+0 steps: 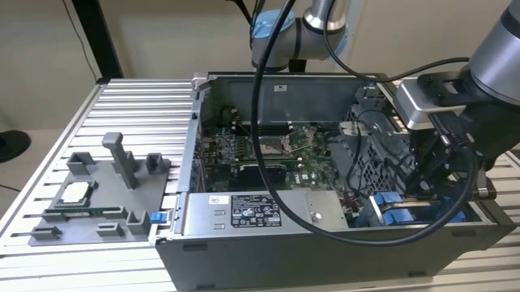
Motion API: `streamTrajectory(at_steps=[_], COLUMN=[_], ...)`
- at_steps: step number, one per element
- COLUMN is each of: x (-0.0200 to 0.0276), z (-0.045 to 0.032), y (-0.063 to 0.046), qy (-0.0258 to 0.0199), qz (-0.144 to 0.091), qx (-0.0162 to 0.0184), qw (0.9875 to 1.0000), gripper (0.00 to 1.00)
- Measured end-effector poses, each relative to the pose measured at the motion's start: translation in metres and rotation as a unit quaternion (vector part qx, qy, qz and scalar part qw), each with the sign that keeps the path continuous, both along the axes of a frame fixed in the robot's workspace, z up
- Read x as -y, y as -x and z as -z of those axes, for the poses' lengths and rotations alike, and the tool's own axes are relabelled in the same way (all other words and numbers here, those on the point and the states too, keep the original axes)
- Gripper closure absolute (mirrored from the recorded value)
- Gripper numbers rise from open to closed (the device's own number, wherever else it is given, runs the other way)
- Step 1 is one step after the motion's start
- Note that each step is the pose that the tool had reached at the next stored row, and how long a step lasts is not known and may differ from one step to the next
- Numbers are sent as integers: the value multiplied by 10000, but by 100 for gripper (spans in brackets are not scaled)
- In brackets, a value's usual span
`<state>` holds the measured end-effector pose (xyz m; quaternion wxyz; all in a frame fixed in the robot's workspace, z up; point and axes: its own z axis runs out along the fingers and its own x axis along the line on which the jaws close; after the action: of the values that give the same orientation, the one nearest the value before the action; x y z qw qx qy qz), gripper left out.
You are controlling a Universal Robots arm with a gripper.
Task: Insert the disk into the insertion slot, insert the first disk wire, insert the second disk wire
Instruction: 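Insert the second disk wire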
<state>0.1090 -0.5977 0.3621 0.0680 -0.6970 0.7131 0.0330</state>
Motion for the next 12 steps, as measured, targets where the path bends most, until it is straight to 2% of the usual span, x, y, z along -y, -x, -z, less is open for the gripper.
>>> streamTrajectory(at_steps=[12], x=[13], z=[0], y=[0], qy=[0], qz=[0], qx=[2], qw=[10000], gripper=[100])
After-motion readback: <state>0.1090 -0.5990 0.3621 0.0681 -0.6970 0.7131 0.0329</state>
